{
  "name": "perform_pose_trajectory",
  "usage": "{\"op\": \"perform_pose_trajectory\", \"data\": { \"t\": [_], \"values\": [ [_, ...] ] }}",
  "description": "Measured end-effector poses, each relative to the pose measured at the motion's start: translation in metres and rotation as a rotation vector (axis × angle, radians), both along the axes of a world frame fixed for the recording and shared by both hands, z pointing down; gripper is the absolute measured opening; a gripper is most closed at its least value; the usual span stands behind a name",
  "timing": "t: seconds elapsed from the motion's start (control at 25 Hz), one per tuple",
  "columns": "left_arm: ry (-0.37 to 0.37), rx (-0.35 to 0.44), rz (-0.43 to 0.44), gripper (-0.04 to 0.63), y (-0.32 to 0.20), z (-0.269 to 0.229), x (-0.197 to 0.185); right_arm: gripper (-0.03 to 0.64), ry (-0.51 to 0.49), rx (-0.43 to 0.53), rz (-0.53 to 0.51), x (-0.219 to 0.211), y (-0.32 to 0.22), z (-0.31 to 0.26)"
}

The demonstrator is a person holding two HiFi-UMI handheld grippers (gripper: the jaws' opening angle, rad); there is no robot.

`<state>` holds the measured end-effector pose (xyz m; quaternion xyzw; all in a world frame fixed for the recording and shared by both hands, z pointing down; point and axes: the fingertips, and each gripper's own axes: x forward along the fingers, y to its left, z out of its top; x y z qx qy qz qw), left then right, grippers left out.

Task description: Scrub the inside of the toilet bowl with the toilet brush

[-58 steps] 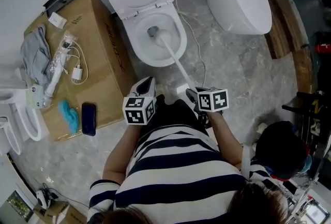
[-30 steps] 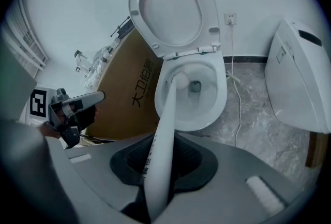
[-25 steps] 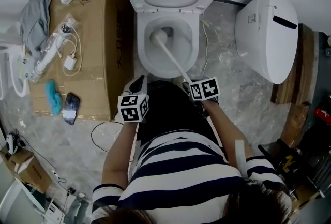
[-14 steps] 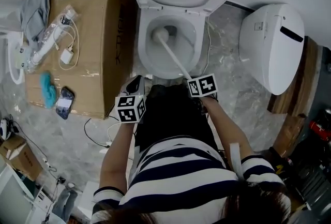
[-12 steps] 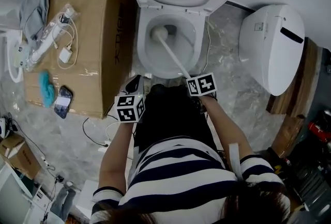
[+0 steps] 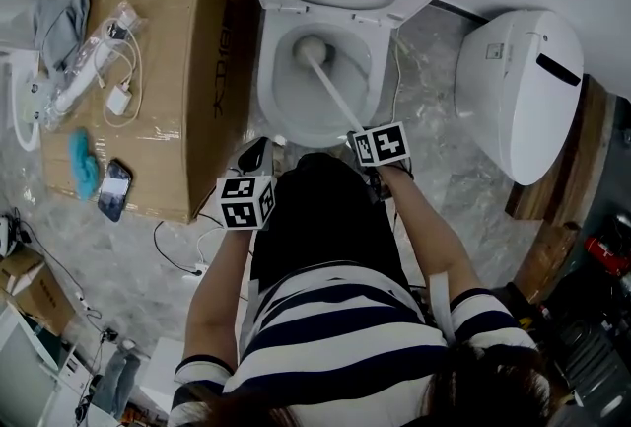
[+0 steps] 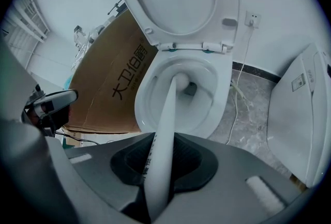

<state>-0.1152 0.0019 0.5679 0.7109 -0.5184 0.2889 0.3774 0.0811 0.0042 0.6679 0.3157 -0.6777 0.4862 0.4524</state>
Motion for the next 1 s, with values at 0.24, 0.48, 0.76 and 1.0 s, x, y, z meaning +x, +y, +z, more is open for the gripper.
{"op": "perform_pose_trajectory", "data": {
  "t": [0.24, 0.48, 0.76, 1.0],
  "values": [
    [-0.004, -0.002, 0.026, 0.000, -0.005, 0.002, 0.008, 0.084, 0.031, 0.012, 0.013, 0.012, -0.003, 0.000],
    [-0.002, 0.003, 0.049, 0.000, -0.010, 0.002, 0.016, 0.084, 0.054, 0.009, 0.068, 0.025, 0.003, -0.004],
    [-0.002, 0.005, 0.074, 0.000, -0.012, 0.003, 0.019, 0.084, 0.080, -0.014, 0.131, 0.038, 0.021, -0.007],
    [0.002, -0.003, 0.087, 0.000, -0.009, 0.005, 0.020, 0.084, 0.088, -0.037, 0.144, 0.042, 0.042, -0.012]
  ]
}}
